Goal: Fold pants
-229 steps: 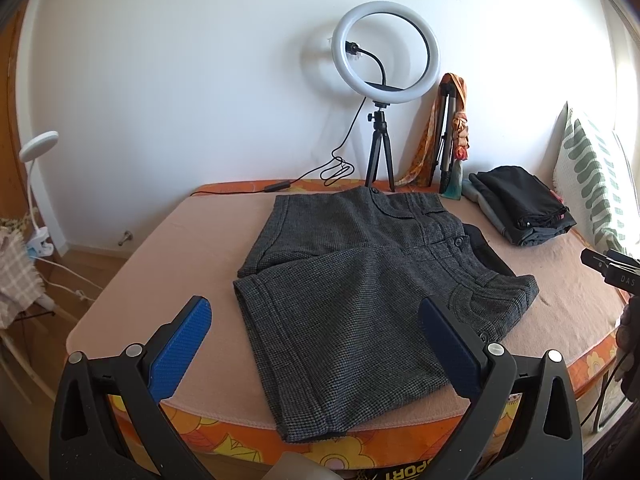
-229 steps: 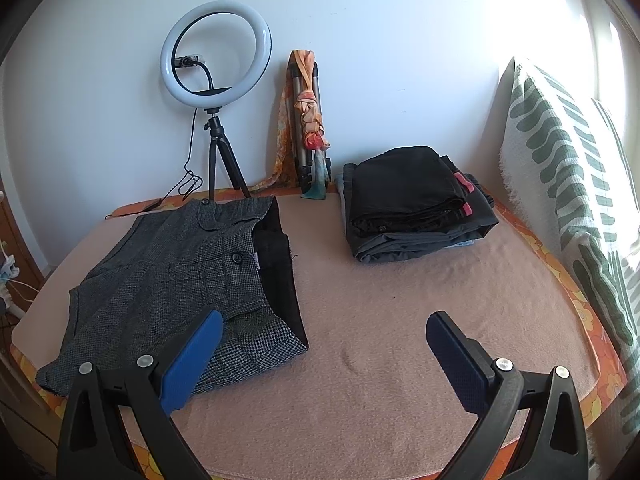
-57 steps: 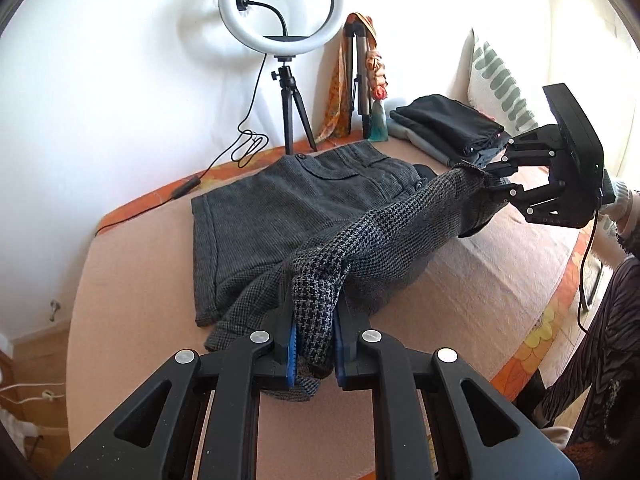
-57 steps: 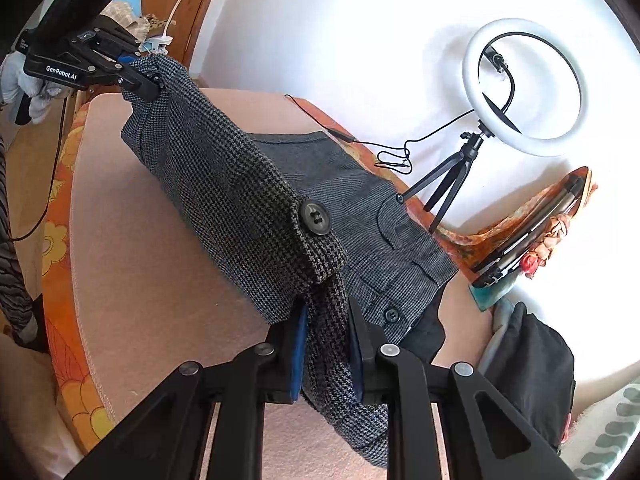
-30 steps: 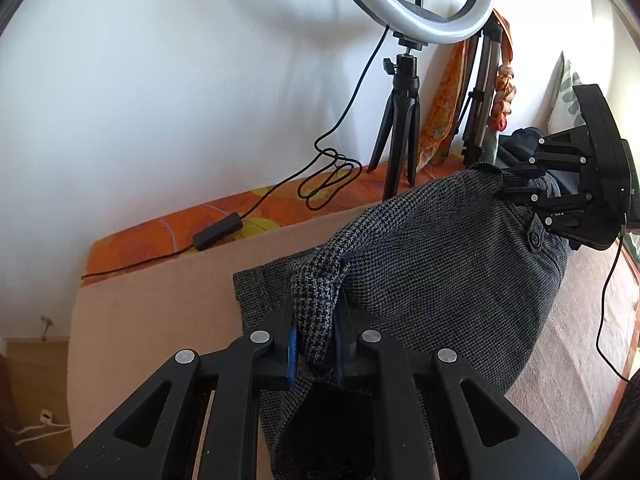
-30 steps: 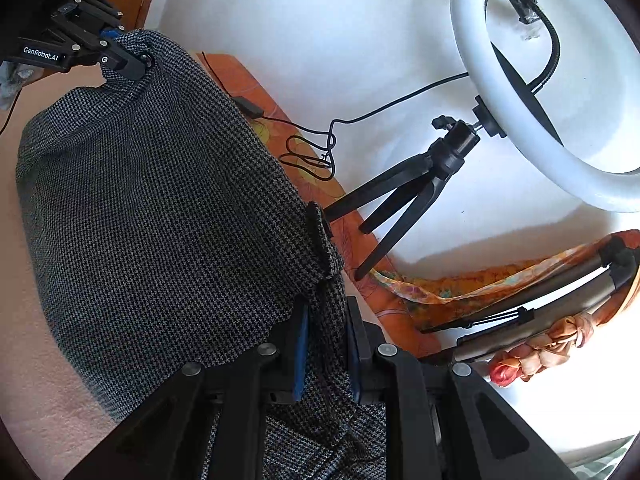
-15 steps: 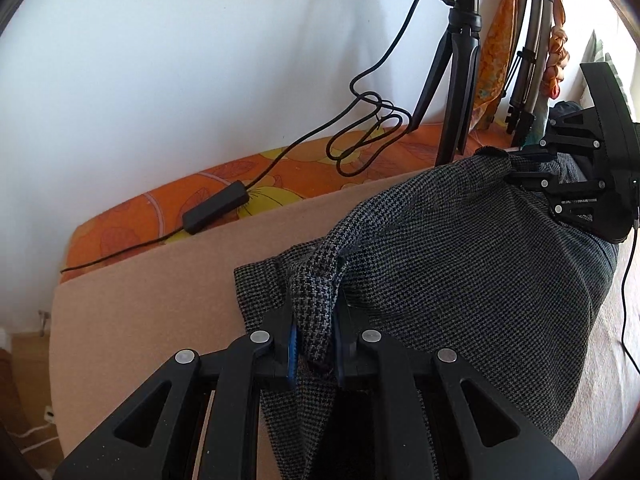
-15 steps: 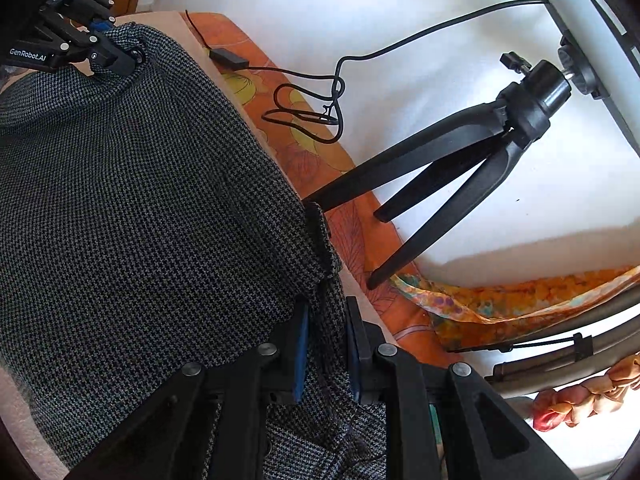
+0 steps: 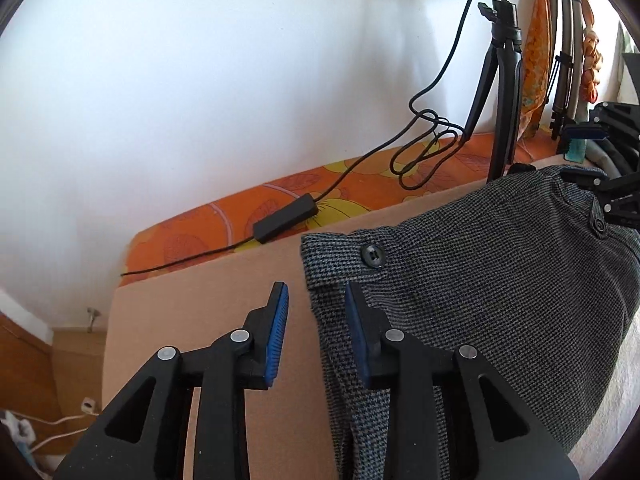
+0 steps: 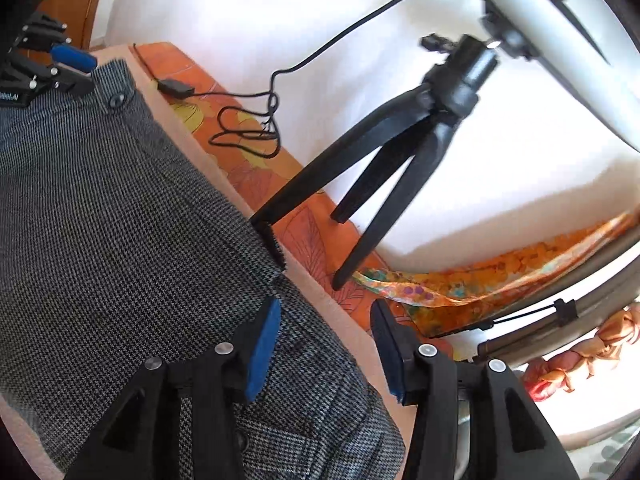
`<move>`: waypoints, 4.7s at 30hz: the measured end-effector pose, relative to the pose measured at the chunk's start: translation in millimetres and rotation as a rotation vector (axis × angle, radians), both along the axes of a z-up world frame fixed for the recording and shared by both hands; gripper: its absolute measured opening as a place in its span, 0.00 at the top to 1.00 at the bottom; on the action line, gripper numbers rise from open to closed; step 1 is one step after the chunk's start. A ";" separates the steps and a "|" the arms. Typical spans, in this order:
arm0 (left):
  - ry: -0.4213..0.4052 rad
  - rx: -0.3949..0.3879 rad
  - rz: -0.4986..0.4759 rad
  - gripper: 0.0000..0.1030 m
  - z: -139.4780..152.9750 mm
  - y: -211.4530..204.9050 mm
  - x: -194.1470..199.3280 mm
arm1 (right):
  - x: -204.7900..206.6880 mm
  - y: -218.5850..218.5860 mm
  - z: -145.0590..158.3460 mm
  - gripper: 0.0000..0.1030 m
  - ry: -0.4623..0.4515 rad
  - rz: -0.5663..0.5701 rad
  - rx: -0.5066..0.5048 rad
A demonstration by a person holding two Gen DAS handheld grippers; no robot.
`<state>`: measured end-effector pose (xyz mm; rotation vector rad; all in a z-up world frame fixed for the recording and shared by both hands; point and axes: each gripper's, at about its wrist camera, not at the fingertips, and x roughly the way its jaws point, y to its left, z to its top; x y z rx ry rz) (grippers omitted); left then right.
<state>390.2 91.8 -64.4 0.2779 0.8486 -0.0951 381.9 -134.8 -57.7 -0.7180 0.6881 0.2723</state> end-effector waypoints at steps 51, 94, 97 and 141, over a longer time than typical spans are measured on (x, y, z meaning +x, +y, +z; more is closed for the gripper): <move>0.000 -0.407 0.156 0.51 5.8 42.0 -167.2 | -137.1 -28.5 -59.7 0.05 0.367 -0.218 0.805; -0.036 -0.370 0.113 0.55 6.7 56.8 -162.0 | -147.1 62.2 -68.3 0.48 0.681 -0.076 1.008; -0.040 -0.384 0.127 0.55 7.4 63.3 -162.7 | -141.3 62.7 -68.1 0.75 0.722 -0.094 1.042; 0.088 -0.108 -0.217 0.54 -54.4 -128.4 -122.6 | -146.1 -171.1 -32.4 0.81 0.272 -0.564 1.149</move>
